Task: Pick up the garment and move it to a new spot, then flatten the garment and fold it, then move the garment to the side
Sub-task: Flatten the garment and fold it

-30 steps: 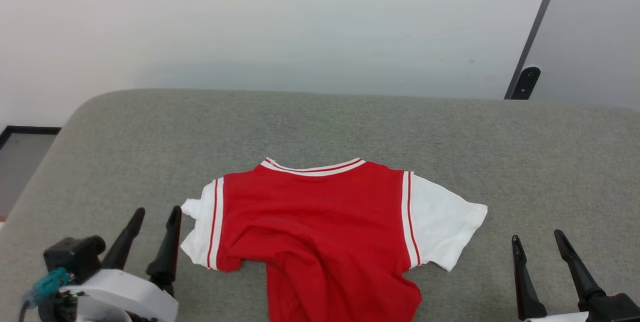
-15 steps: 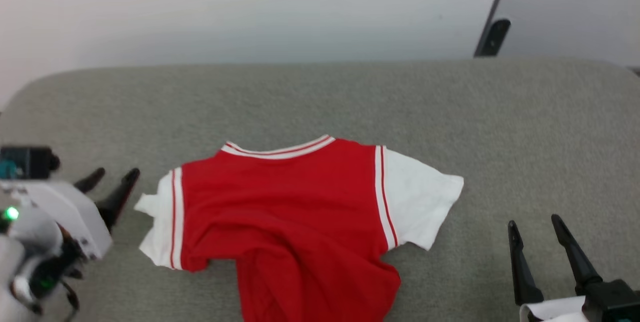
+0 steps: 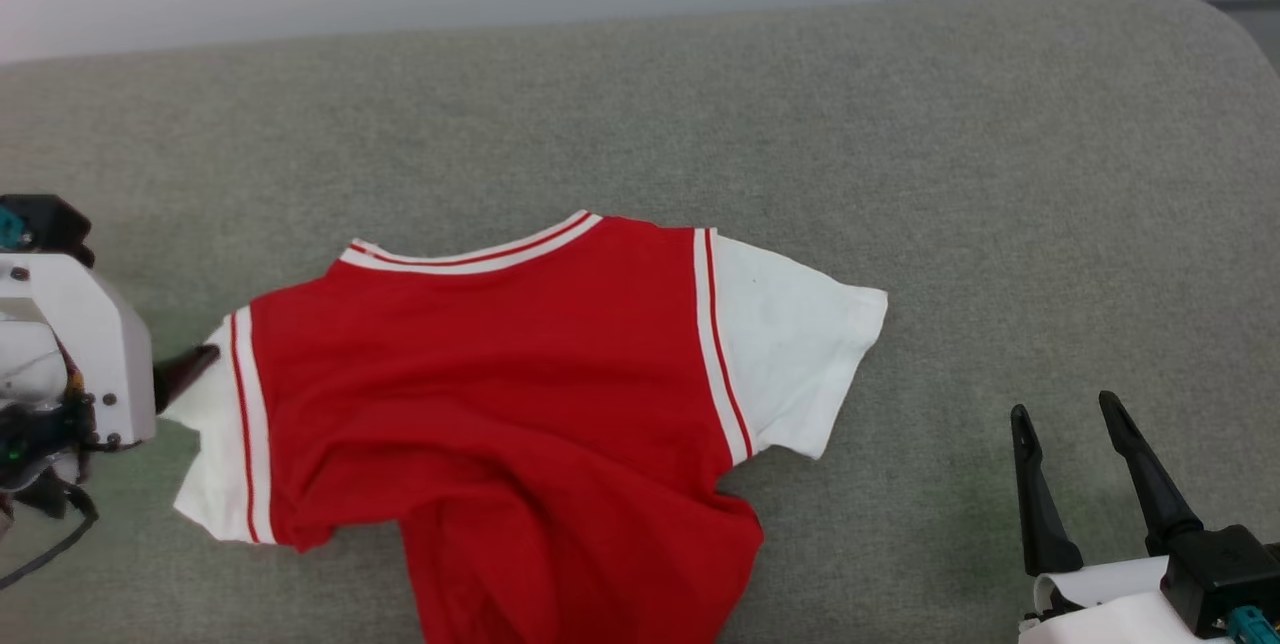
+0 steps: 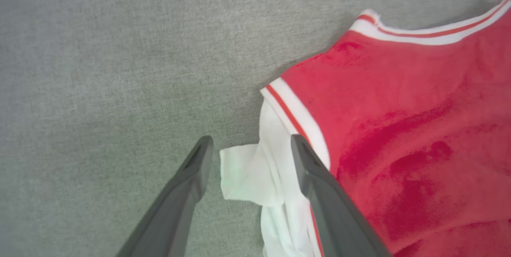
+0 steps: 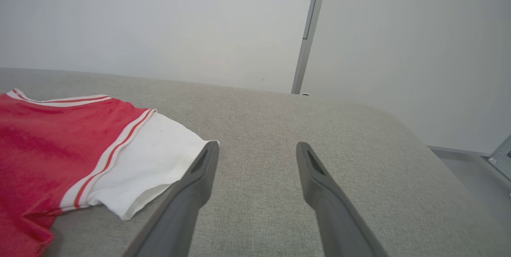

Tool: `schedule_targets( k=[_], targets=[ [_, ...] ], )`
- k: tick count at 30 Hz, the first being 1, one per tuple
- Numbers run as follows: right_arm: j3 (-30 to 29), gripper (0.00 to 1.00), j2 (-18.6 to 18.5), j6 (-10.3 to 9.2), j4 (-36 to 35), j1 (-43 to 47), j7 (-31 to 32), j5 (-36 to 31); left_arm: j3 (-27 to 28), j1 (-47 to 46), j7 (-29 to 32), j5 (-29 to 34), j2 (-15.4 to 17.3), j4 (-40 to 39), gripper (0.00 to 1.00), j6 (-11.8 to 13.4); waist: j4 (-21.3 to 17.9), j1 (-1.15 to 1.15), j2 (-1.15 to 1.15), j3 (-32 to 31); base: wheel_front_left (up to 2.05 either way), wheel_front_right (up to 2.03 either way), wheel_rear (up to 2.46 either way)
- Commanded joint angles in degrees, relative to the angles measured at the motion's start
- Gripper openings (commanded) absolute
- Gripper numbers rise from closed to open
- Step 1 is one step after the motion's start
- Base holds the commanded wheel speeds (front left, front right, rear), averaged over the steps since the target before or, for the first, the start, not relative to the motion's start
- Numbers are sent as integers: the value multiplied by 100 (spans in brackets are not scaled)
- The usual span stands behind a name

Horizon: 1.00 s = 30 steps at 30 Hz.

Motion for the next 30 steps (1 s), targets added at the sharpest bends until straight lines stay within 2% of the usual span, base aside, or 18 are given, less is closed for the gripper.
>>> schedule_targets(
  k=[1, 14, 27, 28, 30],
  targets=[
    [1, 100, 10, -6, 4, -60, -4, 9, -65, -118, 169, 11, -18, 100, 100, -29, -102, 0, 0, 133, 0, 0, 0],
    [2, 100, 9, -6, 35, -112, -4, -10, -400, -469, 946, 182, 0, 678, 100, 15, -83, 0, 0, 242, 0, 0, 0],
    [36, 100, 9, -6, 105, -190, -4, -43, -501, -353, 1257, -87, -482, 763, 100, 149, 28, 0, 0, 367, 0, 0, 0],
    [38, 100, 9, -6, 128, -198, -4, -58, -476, -356, 1269, -139, -544, 792, 98, 176, 30, 0, 0, 378, 0, 0, 0],
    [34, 100, 9, -6, 163, -219, -4, -56, -491, -359, 1300, -174, -644, 822, 44, 210, 37, 0, 0, 392, 0, 0, 0]
  ],
)
